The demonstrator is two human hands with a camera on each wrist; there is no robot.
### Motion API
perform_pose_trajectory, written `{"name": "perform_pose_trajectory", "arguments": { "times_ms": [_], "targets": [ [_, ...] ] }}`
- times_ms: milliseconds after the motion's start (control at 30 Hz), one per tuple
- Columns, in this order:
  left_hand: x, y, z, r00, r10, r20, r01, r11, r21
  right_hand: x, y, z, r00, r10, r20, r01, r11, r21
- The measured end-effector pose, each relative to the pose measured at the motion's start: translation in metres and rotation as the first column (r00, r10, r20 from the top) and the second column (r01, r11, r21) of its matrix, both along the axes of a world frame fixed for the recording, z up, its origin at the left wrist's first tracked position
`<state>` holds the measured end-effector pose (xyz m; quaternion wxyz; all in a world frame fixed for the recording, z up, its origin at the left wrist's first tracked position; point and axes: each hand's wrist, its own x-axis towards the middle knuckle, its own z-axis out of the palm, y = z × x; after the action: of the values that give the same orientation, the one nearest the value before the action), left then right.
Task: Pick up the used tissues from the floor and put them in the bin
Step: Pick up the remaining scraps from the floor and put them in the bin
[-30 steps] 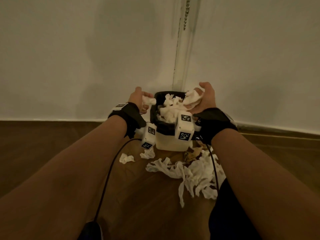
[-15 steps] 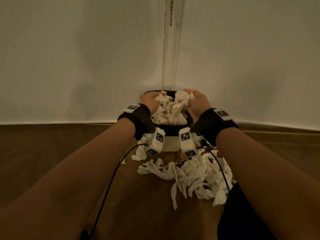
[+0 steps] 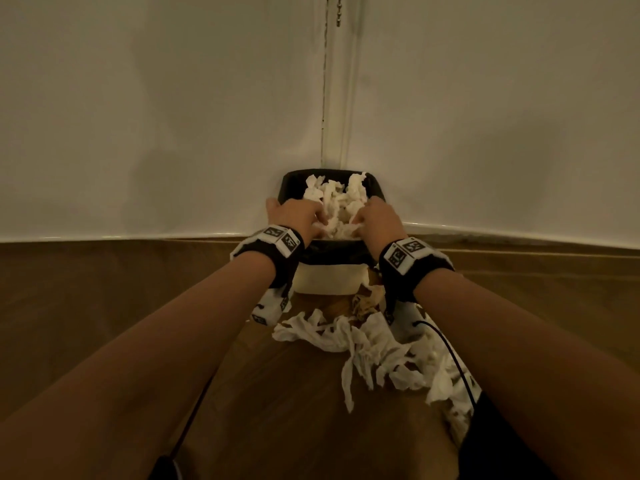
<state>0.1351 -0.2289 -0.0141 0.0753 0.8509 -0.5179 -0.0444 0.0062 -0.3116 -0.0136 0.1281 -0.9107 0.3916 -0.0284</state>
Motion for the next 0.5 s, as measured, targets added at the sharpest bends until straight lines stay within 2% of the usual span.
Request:
{"name": "perform_pose_trajectory", "arguments": {
  "times_ms": [100, 167, 233, 333, 433, 500],
  "targets": [
    [-0.008, -0.004, -0.005, 0.995, -0.032, 0.089, 0.025, 0.996, 0.083, 0.000, 0.014, -0.001, 0.998, 0.063, 0.001, -0.062, 0.997, 0.055],
    [-0.012, -0.007, -0.005, 0.989, -0.060, 0.133, 0.043, 0.991, 0.127, 0.001, 0.024, -0.002, 0.981, 0.183, -0.071, -0.179, 0.982, 0.056],
    [-0.016, -0.010, -0.006, 0.979, -0.084, 0.183, 0.056, 0.987, 0.151, 0.002, 0.028, 0.001, 0.962, 0.242, -0.122, -0.235, 0.969, 0.072],
    [-0.020, -0.010, -0.009, 0.966, -0.140, 0.218, 0.083, 0.965, 0.251, 0.006, 0.024, -0.004, 0.962, 0.271, -0.025, -0.267, 0.957, 0.109],
    [-0.021, -0.007, -0.007, 0.954, -0.216, 0.209, 0.128, 0.921, 0.368, 0.006, 0.021, -0.005, 0.936, 0.303, -0.178, -0.279, 0.949, 0.147],
    [-0.022, -0.007, -0.007, 0.944, -0.268, 0.190, 0.168, 0.891, 0.422, 0.008, 0.020, -0.003, 0.897, 0.323, -0.303, -0.304, 0.946, 0.112]
  ]
}}
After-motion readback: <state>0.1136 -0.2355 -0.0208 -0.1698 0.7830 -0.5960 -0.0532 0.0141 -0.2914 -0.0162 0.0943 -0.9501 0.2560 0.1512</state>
